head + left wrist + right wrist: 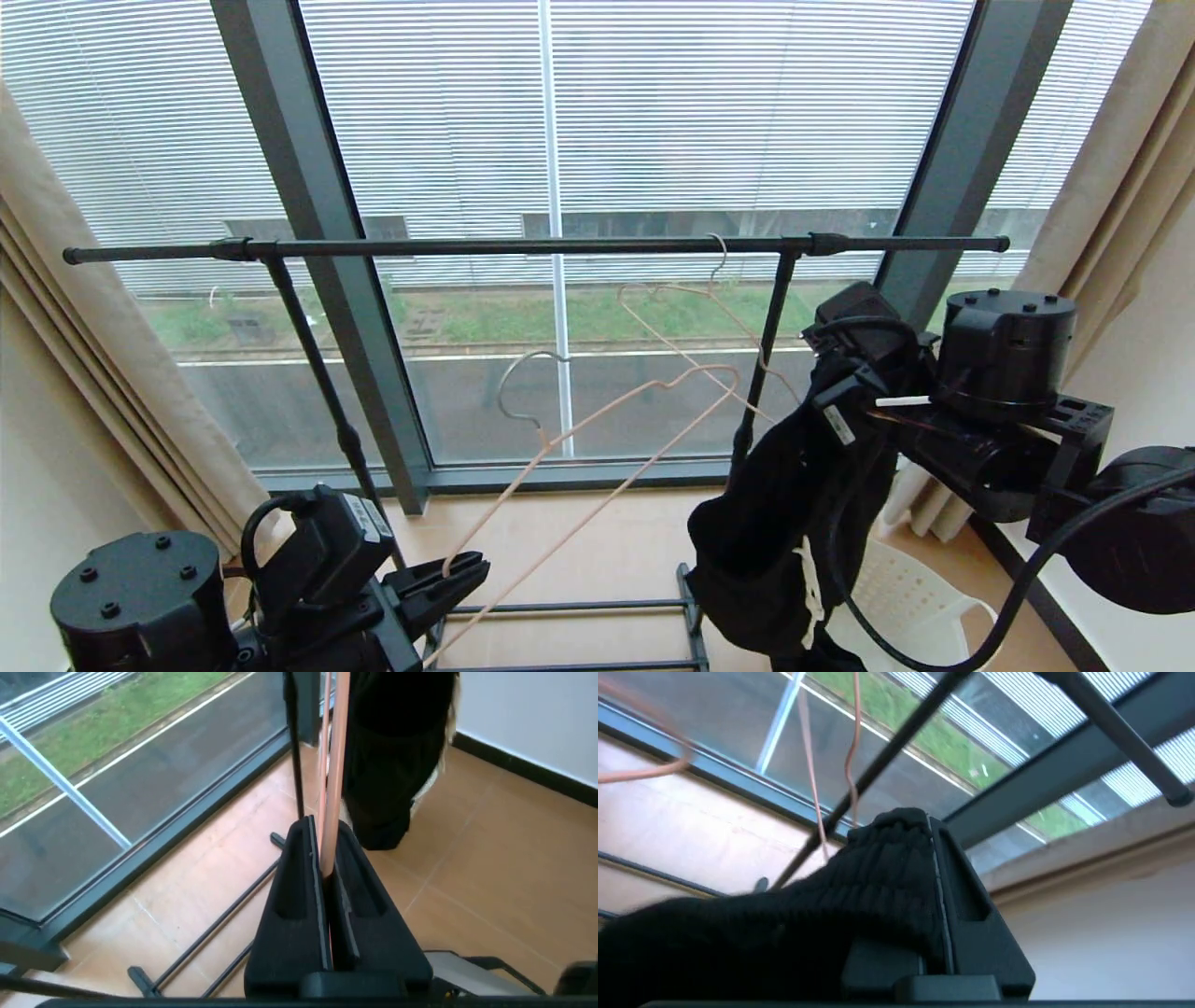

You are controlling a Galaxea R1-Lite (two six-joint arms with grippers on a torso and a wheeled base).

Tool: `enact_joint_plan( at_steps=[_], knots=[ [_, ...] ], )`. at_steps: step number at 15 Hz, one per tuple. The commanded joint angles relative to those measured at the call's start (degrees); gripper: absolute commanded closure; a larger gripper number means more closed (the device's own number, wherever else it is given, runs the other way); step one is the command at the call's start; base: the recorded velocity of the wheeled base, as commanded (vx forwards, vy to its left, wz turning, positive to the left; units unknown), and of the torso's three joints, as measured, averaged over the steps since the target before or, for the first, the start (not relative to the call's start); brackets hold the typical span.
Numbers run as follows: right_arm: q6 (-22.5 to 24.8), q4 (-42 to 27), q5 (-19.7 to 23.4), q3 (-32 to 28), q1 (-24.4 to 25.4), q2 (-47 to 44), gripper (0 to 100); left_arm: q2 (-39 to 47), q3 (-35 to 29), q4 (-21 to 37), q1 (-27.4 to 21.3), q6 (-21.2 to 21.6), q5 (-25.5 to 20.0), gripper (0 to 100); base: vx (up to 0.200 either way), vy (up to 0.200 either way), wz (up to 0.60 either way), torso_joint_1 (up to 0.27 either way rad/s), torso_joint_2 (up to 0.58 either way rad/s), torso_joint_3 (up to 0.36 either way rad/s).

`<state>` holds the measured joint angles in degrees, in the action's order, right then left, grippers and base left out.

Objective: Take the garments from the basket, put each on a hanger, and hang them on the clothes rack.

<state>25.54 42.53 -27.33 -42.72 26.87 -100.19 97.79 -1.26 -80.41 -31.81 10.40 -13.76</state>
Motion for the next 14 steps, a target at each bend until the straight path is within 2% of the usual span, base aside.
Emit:
enact_joint_plan(
  at_steps=[1, 4, 10, 14],
  knots=[
    [0.0, 0.0, -0.1, -1.1, -0.2, -1.3, 100, 1.0, 0.1, 0.0, -0.8, 0.3, 0.0, 100, 0.0, 0.0, 0.0, 0.0, 0.0, 0.0],
    [0.7, -0.1, -1.4, -4.5, -0.1, -3.3, 100, 1.7, 1.2, -0.1, -3.2, 3.2, 0.0, 100, 0.0, 0.0, 0.0, 0.0, 0.0, 0.0],
    [1.4, 0.0, -1.8, -6.7, 0.5, -5.2, 100, 3.3, 0.7, -0.4, -3.6, 3.3, 0.0, 100, 0.0, 0.0, 0.0, 0.0, 0.0, 0.0],
    [2.3, 0.0, -6.2, -6.3, 6.4, -3.1, 100, 11.5, 1.3, -9.6, -3.3, 3.2, 0.3, 100, 0.0, 0.0, 0.0, 0.0, 0.0, 0.0]
  ],
)
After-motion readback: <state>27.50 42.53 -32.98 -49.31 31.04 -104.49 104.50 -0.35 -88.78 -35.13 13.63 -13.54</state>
